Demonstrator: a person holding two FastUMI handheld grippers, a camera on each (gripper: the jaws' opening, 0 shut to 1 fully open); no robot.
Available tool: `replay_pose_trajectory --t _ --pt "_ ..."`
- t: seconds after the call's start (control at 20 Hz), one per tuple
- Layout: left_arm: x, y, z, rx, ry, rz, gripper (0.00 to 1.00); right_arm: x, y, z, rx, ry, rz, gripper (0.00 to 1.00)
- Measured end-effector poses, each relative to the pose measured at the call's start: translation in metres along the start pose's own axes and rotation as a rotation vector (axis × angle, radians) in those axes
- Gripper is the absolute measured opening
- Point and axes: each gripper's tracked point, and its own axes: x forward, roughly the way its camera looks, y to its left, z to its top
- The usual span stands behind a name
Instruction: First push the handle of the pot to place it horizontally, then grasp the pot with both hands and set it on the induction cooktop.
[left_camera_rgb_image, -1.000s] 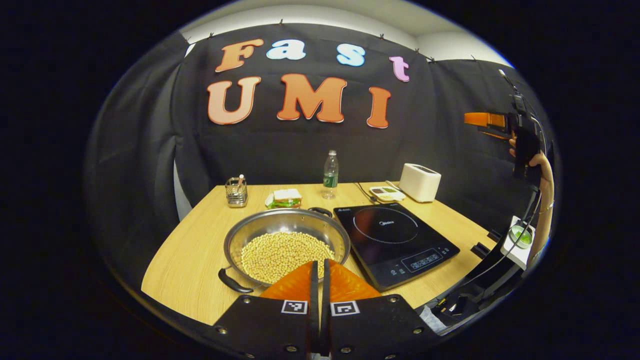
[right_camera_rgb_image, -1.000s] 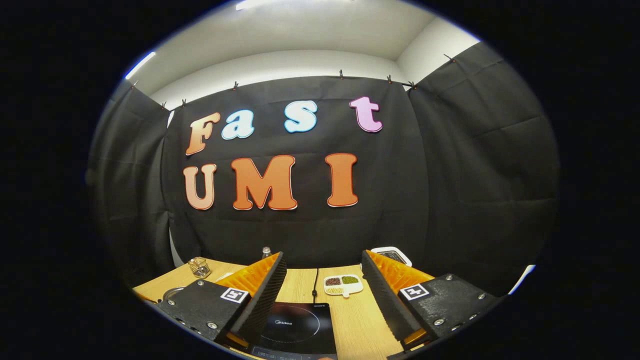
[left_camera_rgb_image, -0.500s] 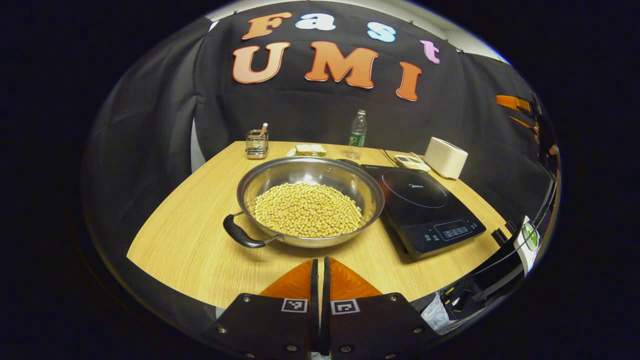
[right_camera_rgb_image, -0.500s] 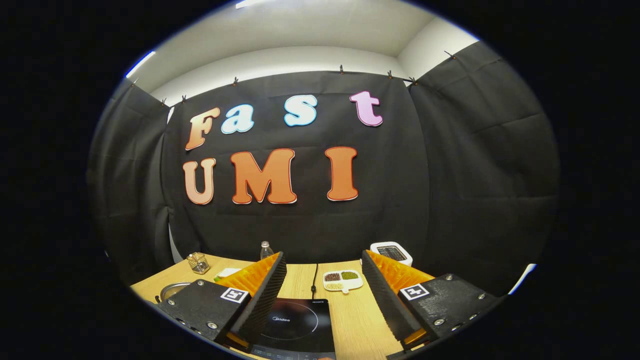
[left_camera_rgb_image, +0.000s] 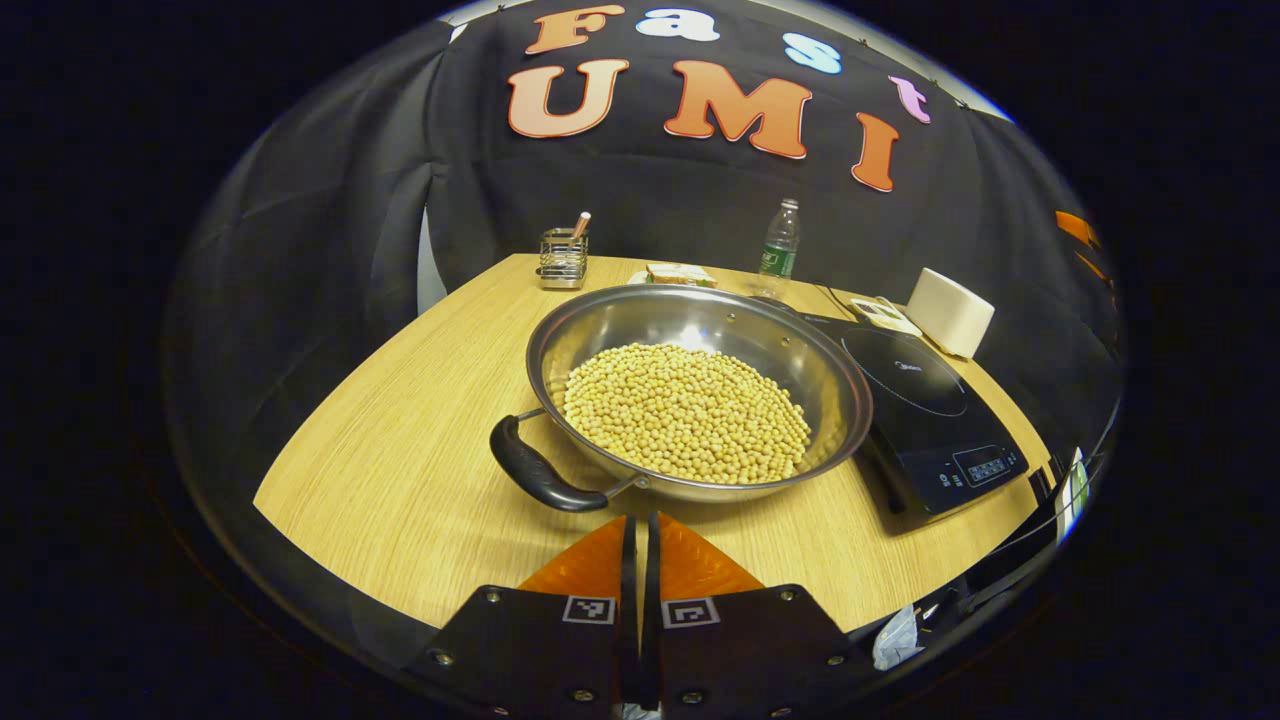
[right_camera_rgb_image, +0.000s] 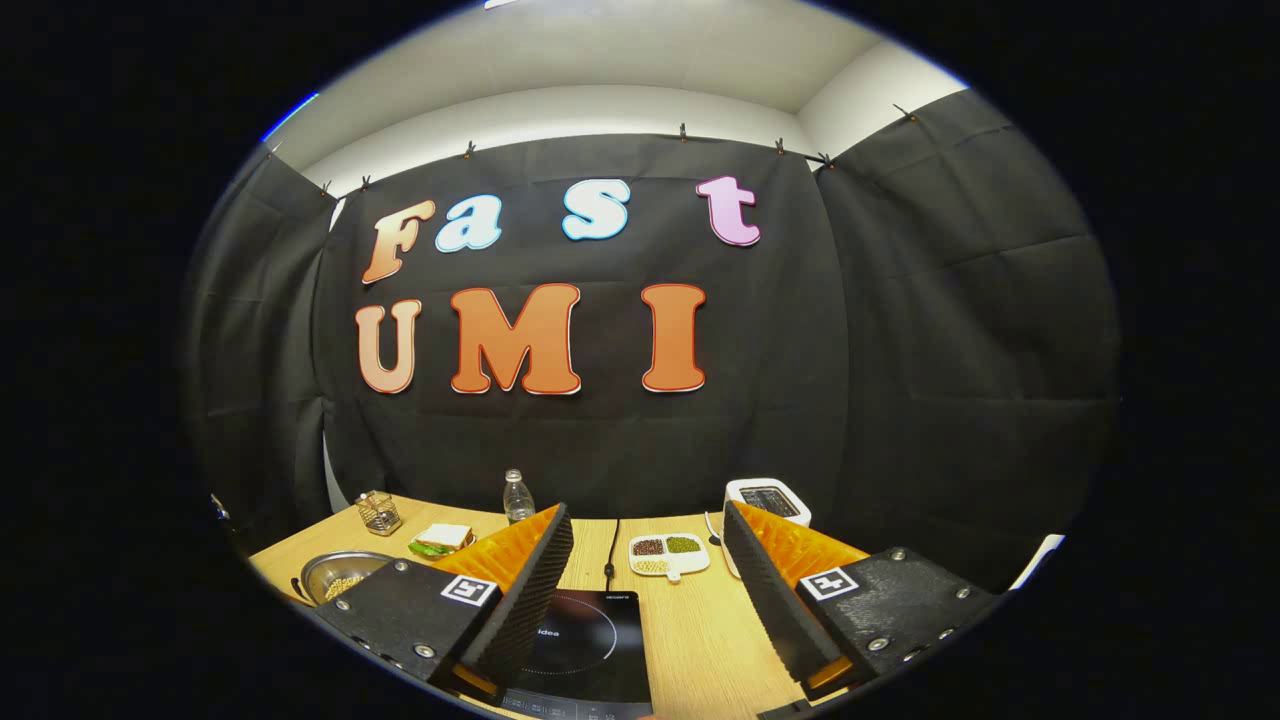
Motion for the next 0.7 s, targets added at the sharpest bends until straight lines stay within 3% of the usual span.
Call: replay_pose_trajectory --t 0.7 --pt "0.025 0.048 0.018 -0.017 -0.011 0.064 0.03 0.015 0.014 -0.005 -0.024 0.002 -0.026 0.94"
